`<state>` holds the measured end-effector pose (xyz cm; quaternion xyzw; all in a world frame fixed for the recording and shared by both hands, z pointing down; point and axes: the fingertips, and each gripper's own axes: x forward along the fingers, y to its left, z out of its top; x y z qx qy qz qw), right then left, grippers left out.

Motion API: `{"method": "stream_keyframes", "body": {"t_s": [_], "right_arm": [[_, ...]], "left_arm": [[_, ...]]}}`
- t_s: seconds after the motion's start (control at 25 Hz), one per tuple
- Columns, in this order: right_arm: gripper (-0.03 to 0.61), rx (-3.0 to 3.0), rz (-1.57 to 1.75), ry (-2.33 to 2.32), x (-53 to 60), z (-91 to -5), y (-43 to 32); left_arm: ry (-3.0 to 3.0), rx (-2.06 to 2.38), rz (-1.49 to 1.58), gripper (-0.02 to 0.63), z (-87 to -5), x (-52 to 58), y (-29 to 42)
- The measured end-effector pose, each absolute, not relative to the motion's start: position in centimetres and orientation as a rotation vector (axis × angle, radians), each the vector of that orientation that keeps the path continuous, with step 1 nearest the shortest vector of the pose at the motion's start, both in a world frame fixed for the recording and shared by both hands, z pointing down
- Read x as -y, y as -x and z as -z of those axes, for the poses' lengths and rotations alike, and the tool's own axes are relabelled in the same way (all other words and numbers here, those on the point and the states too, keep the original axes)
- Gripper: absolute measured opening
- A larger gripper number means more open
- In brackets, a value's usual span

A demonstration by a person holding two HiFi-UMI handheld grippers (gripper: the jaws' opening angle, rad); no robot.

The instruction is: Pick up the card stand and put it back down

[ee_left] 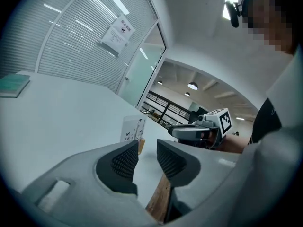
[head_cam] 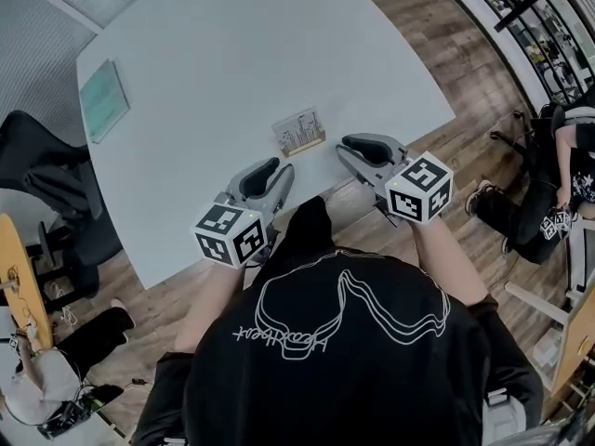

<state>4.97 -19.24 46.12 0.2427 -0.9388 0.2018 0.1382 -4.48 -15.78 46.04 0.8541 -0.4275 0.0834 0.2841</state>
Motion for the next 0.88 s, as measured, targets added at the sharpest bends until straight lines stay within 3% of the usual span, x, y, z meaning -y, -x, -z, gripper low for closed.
{"method": "stream_keyframes", "body": {"t_s": [0.24, 0.88], "right_arm": [[0.100, 2.629, -0.574, -0.722, 21.4, -49.1, -4.6], [0.127, 2.492, -0.509, -0.684, 23.8, -54.7, -3.1]], "left_arm": [[-2.234, 1.168, -0.281, 0.146, -48.9, 17.6, 5.4], [-2.149, 1.146, -0.362, 0.147, -54.4, 19.9, 5.5]]}}
